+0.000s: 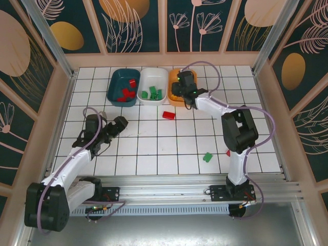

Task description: Sort the legos into containers by color

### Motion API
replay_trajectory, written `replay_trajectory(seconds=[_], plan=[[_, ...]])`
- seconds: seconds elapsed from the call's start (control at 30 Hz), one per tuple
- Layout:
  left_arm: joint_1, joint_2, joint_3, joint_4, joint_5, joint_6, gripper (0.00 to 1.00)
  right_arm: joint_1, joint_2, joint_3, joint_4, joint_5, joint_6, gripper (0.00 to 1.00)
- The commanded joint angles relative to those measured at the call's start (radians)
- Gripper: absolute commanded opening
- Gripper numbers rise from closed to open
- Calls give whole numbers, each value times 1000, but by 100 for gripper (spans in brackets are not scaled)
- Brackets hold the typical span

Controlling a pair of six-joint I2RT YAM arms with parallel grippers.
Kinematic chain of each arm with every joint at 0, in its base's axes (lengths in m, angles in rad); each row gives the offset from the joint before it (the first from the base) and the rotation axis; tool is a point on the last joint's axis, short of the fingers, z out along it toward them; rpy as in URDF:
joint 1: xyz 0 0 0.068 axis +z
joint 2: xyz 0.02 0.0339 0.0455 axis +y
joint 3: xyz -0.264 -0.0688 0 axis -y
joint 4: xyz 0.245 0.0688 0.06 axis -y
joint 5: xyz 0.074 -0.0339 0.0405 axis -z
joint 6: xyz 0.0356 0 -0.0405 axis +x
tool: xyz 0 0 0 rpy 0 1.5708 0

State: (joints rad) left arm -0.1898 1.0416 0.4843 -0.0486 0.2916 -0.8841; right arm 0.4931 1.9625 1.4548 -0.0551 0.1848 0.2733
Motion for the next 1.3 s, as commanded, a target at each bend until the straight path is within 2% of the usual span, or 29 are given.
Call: replay_trajectory(seconds=[0.0, 0.03, 0.1, 0.2, 0.4, 0.53, 0.67, 0.73, 0.87, 1.0, 1.27], plan=[[-46, 36, 24, 66, 29, -15, 94, -14, 41, 58, -64, -32, 17, 32], [-50, 44, 29, 68, 30, -15, 94, -22, 46, 70, -70, -33, 17, 37], [-52, 48, 34, 69, 31, -13, 95, -31, 55, 97, -94, -26, 13, 54], [-51, 42, 40, 60, 31, -3, 95, -31, 28, 112, -112, 13, 3, 63], [-51, 38, 34, 49, 28, 2, 96, 3, -105, 3, -74, 80, 17, 66], [-50, 29, 56, 18, -10, 23, 98, 97, -201, -159, 2, 75, 9, 66], [-50, 32, 94, -11, -51, 46, 99, 210, -195, -276, 38, 33, -87, 67], [-50, 42, 108, -13, -49, 52, 99, 227, -169, -301, 36, 4, -91, 69], [-50, 64, 112, -10, -37, 46, 99, 240, -129, -313, 35, 30, -115, 72], [-50, 61, 95, 1, -34, 32, 98, 241, -88, -248, -11, 67, -165, 74], [-51, 39, 85, -12, -43, 28, 99, 214, 40, -157, -37, 61, -226, 75]])
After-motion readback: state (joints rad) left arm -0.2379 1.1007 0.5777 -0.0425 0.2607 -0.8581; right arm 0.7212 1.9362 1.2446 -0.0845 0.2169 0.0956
